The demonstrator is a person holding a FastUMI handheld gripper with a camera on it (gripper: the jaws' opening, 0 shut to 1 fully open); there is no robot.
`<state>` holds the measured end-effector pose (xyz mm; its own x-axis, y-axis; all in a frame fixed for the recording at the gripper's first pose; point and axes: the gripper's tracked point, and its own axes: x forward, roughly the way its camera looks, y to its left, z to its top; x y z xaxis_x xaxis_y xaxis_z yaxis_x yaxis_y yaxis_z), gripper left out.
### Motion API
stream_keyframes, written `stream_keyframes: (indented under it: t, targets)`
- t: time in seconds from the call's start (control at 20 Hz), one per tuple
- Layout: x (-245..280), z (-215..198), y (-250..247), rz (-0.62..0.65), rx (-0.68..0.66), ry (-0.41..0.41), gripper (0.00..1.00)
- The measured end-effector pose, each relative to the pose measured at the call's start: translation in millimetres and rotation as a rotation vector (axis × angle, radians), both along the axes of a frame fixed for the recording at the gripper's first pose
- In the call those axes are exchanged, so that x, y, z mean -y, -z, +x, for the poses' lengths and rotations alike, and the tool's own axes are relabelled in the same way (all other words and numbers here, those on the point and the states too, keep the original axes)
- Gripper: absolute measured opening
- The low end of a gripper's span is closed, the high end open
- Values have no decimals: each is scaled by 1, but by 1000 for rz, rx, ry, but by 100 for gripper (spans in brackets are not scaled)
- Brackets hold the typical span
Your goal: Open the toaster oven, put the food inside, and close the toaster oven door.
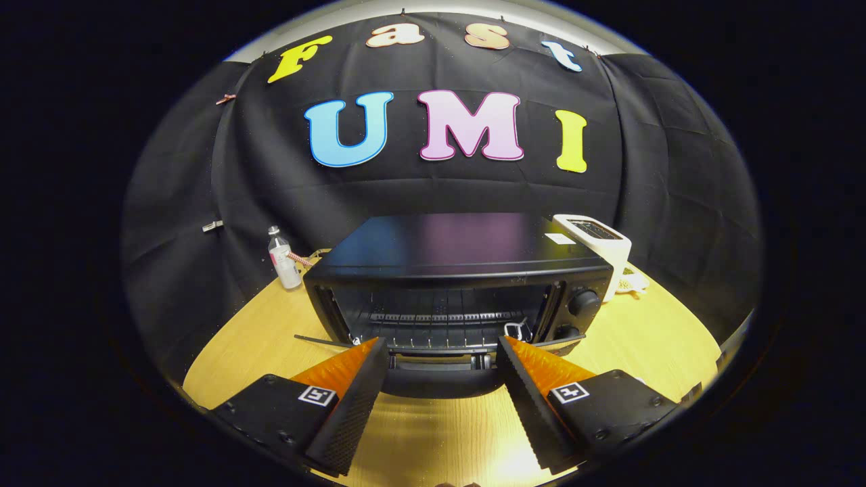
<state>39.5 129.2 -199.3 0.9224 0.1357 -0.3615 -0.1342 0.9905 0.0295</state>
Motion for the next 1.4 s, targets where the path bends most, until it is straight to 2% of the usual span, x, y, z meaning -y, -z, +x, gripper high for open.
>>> stream_keyframes:
  t: [0.4, 0.7, 1.0, 1.4]
  targets:
    - [6, -38, 43, -63, -89, -23, 99]
    - [17, -66, 91, -114, -214, -66, 98]
    - [41, -81, 50, -102, -148, -89, 98]
    - [140, -80, -18, -121, -63, -39, 98]
